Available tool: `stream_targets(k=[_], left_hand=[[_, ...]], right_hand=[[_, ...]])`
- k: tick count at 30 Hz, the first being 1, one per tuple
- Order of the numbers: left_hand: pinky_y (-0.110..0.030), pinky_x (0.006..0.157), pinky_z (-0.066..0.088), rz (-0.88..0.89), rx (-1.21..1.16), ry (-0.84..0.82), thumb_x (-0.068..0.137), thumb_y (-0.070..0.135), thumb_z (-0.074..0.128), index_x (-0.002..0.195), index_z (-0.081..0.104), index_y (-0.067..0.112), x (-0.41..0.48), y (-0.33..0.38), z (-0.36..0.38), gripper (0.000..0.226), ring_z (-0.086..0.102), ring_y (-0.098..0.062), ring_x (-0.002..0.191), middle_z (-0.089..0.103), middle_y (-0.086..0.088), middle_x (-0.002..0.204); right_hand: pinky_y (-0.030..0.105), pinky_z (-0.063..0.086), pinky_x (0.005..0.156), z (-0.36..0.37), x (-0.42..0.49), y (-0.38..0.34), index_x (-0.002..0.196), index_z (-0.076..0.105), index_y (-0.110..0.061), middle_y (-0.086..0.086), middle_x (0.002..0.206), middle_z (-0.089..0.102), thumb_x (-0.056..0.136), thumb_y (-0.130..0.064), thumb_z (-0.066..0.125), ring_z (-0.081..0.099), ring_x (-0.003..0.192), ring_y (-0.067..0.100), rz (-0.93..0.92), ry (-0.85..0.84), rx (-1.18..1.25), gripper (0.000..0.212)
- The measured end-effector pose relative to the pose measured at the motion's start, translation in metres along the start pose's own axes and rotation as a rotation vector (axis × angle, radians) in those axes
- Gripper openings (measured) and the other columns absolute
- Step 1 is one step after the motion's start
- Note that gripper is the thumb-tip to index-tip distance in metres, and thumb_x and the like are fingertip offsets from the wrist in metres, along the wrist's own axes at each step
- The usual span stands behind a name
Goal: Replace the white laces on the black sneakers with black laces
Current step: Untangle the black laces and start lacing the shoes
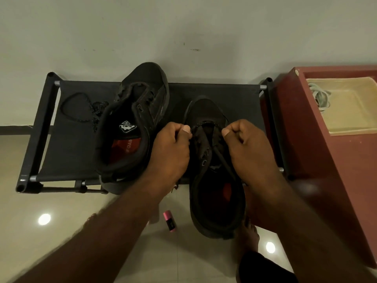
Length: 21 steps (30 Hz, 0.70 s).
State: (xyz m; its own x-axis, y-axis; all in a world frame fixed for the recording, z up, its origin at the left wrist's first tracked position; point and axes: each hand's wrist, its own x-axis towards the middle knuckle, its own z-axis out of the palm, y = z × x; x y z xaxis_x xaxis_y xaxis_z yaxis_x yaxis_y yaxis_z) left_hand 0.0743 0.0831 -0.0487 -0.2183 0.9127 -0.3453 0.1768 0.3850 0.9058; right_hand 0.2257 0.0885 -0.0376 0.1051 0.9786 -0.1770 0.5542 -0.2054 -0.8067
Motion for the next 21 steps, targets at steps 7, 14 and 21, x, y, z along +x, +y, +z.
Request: stream_targets(k=[7, 14, 21], left_hand=[[-0.019, 0.068, 0.046, -0.074, -0.055, -0.004, 0.103, 0.027, 0.046, 0.099, 0.062, 0.016, -0.002, 0.002, -0.001, 0.020, 0.058, -0.005, 0.077, 0.062, 0.004, 0.085], [-0.005, 0.072, 0.046, 0.082, 0.168, -0.004, 0.096, 0.019, 0.060, 0.124, 0.054, 0.022, -0.012, 0.001, -0.005, 0.029, 0.059, 0.000, 0.093, 0.059, 0.011, 0.106], [-0.023, 0.071, 0.052, 0.515, 0.233, -0.128, 0.091, 0.015, 0.064, 0.130, 0.056, 0.027, -0.020, 0.017, -0.010, 0.042, 0.056, -0.006, 0.072, 0.057, 0.009, 0.086]], right_hand=[[0.016, 0.046, 0.054, 0.000, 0.003, 0.002, 0.090, 0.065, -0.021, 0.002, 0.075, 0.066, 0.101, -0.023, 0.058, 0.059, 0.062, 0.007, 0.061, -0.005, 0.033, 0.013], [0.021, 0.041, 0.049, -0.015, 0.004, -0.002, 0.083, 0.066, -0.018, -0.007, 0.059, 0.061, 0.096, -0.030, 0.065, 0.053, 0.048, 0.003, 0.154, -0.062, 0.024, 0.017], [0.024, 0.039, 0.050, -0.034, -0.006, -0.024, 0.088, 0.076, -0.014, 0.003, 0.062, 0.056, 0.095, -0.004, 0.054, 0.046, 0.056, 0.016, 0.059, -0.325, 0.375, 0.025]])
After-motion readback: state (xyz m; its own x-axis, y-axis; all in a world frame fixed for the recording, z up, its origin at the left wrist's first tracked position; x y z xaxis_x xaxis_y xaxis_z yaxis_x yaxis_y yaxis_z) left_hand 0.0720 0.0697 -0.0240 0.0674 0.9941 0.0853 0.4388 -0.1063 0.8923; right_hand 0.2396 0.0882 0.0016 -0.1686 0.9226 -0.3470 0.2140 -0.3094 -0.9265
